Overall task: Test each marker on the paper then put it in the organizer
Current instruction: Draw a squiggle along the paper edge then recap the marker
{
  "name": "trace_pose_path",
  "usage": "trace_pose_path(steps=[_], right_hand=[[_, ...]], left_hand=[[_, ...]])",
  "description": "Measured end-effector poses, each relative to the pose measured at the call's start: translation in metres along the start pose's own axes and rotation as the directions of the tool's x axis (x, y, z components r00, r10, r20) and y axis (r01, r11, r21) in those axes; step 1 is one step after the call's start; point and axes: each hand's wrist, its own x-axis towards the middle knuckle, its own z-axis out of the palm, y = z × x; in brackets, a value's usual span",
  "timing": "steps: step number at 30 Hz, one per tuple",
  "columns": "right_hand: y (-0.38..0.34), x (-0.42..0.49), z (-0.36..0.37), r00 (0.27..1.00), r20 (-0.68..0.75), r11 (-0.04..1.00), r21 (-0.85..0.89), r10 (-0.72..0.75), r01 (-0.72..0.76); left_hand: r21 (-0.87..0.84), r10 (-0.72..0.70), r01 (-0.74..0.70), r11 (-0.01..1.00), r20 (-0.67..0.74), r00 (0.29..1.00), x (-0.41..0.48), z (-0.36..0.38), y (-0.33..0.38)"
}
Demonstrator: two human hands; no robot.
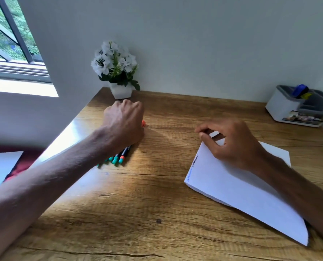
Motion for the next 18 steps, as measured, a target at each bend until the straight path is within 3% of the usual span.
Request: trace_pose_path(steps=[12, 15, 18], right_hand=[[-0.003, 0.000, -0.004, 1.000, 0.005, 1.000, -0.006, -0.017, 0.017], [-0.004, 0.001, -0.008, 0.999, -0.037, 1.000, 0.016, 0.000, 0.000], [-0.007, 0.001, -0.013, 0.993, -0.114, 0.998, 0.053, 0.034, -0.028]], left_hand=[[-0.028, 0.108, -0.108, 0.994, 0.008, 0.994, -0.011, 0.008, 0.019], [-0.134, 0.107, -0.107, 0.985, -0.007, 0.994, -0.011, 0.010, 0.018], [-0.361, 0.083, -0.075, 0.930, 0.007, 0.997, -0.008, 0.001, 0.021]])
